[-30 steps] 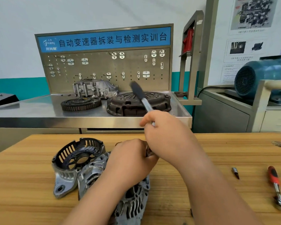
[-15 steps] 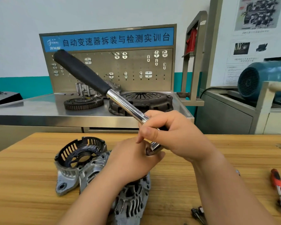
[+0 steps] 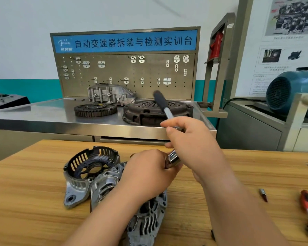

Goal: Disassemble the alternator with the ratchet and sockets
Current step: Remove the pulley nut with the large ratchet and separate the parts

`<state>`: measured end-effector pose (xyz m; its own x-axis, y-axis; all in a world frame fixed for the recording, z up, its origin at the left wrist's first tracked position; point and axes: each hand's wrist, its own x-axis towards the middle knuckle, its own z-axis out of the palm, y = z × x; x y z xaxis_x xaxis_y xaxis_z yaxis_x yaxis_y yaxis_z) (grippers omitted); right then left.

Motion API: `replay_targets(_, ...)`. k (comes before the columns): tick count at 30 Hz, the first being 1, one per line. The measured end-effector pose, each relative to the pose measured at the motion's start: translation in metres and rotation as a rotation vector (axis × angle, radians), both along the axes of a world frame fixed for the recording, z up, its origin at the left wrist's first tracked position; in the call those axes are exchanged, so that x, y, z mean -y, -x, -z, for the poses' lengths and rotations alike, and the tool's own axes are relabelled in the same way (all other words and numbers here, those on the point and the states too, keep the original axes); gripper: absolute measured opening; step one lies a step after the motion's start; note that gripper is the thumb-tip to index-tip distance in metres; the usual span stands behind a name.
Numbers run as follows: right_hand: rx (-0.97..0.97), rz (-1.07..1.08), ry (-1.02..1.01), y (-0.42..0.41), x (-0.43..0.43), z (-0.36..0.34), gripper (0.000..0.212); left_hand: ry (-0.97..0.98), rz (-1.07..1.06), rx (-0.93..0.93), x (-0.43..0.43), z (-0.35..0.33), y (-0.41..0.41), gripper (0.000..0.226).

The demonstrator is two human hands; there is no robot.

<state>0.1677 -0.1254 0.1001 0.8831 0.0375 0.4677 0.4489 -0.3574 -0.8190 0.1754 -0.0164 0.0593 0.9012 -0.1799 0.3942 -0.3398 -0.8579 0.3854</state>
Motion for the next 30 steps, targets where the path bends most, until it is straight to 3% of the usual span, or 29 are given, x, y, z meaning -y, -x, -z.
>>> replay_targets(4, -0.041, -0.049, -0.003, -0.004, 0.006, 0.000, 0.036, -0.049, -0.028, 0.010, 0.002, 0.000, -0.002, 0.051)
replay_targets(8, 0.023, -0.327, 0.017, -0.003, 0.017, -0.002, 0.043, -0.044, -0.028, 0.024, 0.001, -0.001, -0.003, 0.049)
replay_targets(12, 0.055, -0.637, -0.051, -0.005, 0.026, -0.004, 0.035, -0.070, 0.045, 0.002, -0.002, -0.003, -0.001, 0.034)
replay_targets(15, 0.039, -0.733, -0.079, -0.005, 0.027, -0.005, 0.033, -0.090, 0.083, 0.012, -0.003, -0.003, 0.001, 0.026)
replay_targets(18, 0.003, -0.624, -0.075, -0.004, 0.022, -0.007, 0.033, -0.078, 0.049, 0.035, -0.002, -0.002, 0.000, 0.034)
replay_targets(21, -0.075, -0.363, -0.162, 0.000, 0.010, -0.006, 0.033, -0.052, 0.016, 0.048, -0.001, 0.000, 0.000, 0.041)
replay_targets(25, -0.049, 0.083, 0.022, -0.001, -0.002, 0.001, 0.031, -0.069, 0.012, 0.060, 0.000, 0.000, 0.000, 0.048)
replay_targets(30, -0.064, -0.017, 0.037, -0.002, 0.005, 0.001, 0.030, -0.105, -0.016, 0.054, 0.000, 0.000, -0.002, 0.042)
